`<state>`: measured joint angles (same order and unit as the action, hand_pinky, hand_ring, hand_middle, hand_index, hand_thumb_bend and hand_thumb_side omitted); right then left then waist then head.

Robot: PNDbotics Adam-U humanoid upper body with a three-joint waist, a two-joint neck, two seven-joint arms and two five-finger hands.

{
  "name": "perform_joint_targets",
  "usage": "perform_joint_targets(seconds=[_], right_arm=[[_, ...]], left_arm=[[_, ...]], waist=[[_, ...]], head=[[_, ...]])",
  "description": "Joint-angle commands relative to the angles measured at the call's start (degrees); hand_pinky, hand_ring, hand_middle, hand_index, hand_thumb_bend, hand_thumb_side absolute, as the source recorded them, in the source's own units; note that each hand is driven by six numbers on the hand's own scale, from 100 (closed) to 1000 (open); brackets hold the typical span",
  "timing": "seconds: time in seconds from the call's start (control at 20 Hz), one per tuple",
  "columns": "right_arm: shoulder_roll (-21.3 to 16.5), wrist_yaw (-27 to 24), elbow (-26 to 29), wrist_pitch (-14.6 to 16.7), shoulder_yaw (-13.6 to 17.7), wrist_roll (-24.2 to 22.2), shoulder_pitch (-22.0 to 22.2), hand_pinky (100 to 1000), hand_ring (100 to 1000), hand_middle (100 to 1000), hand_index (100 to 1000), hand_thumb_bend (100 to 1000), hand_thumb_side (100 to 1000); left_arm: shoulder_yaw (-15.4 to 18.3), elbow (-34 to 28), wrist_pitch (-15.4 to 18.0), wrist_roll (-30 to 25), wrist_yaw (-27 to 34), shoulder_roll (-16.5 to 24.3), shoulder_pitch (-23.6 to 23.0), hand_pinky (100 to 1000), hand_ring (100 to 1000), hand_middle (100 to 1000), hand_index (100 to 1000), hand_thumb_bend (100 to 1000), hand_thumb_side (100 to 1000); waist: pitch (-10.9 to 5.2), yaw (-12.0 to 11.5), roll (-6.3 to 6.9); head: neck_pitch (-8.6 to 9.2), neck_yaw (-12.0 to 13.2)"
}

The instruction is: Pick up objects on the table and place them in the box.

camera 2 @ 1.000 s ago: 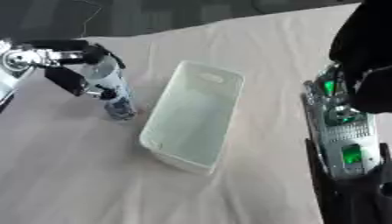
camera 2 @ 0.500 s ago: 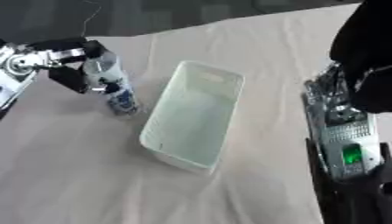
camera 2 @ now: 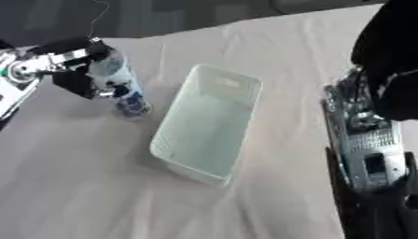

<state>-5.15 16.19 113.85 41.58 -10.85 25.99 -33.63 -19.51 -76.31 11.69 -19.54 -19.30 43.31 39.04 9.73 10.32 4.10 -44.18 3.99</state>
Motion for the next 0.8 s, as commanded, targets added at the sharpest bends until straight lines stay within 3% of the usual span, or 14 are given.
perform_joint_targets(seconds=[0.05,0.5,0.8], right_arm=[[-0.44,0.26,0.74,0.82,0.2,1.01,-0.51,407,519,563,639,100,1000],[-1.95,0.28,0.74,0.18,0.36,0.93,0.45,407,519,564,639,100,1000],[-2.57,0.23,0.74,-0.14,0.42,0.85,0.88,407,519,564,639,100,1000]], left_arm=[[1.15,-1.92,0.09,2.0,1.36,3.17,1.41,100,100,146,448,100,550],[2.15,-5.74,-1.03,4.19,5.3,5.82,2.95,100,100,141,448,100,546],[2.5,-9.4,-2.68,5.84,11.0,6.78,4.0,100,100,140,452,100,550]], waist=[[-1.15,-0.38,-0.04],[-1.94,-2.05,0.13],[-2.38,-2.78,0.13]], head=[[0.06,-0.51],[0.06,-1.31],[0.06,-2.14]])
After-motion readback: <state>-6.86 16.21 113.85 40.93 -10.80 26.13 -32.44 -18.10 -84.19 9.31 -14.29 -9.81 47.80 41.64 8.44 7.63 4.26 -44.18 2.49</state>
